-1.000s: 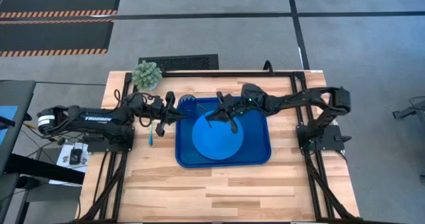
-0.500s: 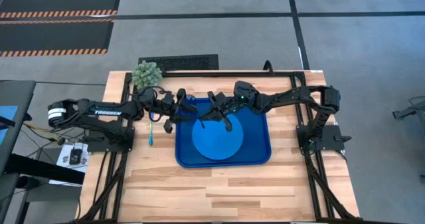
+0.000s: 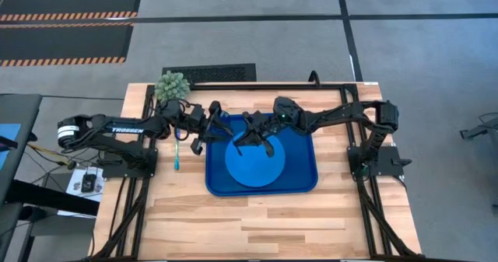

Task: Pick and place plate/cup/fork/spoon on tray
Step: Put the black spoon on the blue tray to the right of the light blue plate

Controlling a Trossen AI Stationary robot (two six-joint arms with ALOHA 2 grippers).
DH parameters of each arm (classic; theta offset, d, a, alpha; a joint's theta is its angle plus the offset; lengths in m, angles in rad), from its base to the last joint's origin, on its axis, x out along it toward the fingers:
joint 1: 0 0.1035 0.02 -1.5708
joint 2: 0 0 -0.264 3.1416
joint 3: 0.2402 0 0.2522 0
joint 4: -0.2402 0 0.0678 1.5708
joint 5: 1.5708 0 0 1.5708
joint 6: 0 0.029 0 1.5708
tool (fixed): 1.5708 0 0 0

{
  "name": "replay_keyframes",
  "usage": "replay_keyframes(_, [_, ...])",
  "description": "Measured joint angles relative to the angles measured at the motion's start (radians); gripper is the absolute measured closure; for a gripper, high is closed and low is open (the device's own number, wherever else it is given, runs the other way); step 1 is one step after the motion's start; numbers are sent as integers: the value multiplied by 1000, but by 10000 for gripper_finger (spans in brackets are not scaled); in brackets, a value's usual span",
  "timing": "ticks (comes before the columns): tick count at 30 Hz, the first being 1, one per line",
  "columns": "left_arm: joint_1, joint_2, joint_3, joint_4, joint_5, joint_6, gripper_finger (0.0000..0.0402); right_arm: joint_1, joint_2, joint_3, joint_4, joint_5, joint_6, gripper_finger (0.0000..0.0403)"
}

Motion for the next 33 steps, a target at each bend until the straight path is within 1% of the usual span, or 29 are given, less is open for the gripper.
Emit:
replay_keyframes(5, [0, 0, 0, 28, 0, -5, 284, 6, 0, 0, -36, -6, 1, 398])
replay_keyframes(10, [0, 0, 0, 76, 20, -7, 293, 11, 0, 0, -59, -10, 26, 398])
replay_keyframes(15, [1, -1, 0, 73, 22, -1, 304, 17, 0, 0, -70, -10, 34, 398])
replay_keyframes(17, [1, -1, 0, 68, 25, 0, 319, 18, 0, 0, -76, -10, 35, 397])
replay_keyframes(20, [1, -1, 0, 69, 27, 0, 358, 18, 0, 0, -82, -10, 42, 393])
replay_keyframes(22, [1, -1, 0, 68, 16, 6, 387, 18, 0, 0, -81, -11, 53, 384])
replay_keyframes(23, [2, -1, 0, 64, 9, 8, 393, 18, 0, 0, -81, -9, 58, 378])
replay_keyframes(29, [1, -1, 0, 64, 6, -3, 399, 18, 0, 0, -105, -1, 90, 329])
replay_keyframes(31, [0, -1, 0, 57, -2, -8, 400, 14, -9, 0, -162, 34, 94, 310])
replay_keyframes(33, [1, -1, 0, 42, -32, -8, 400, 5, -45, -2, -268, 79, 75, 288])
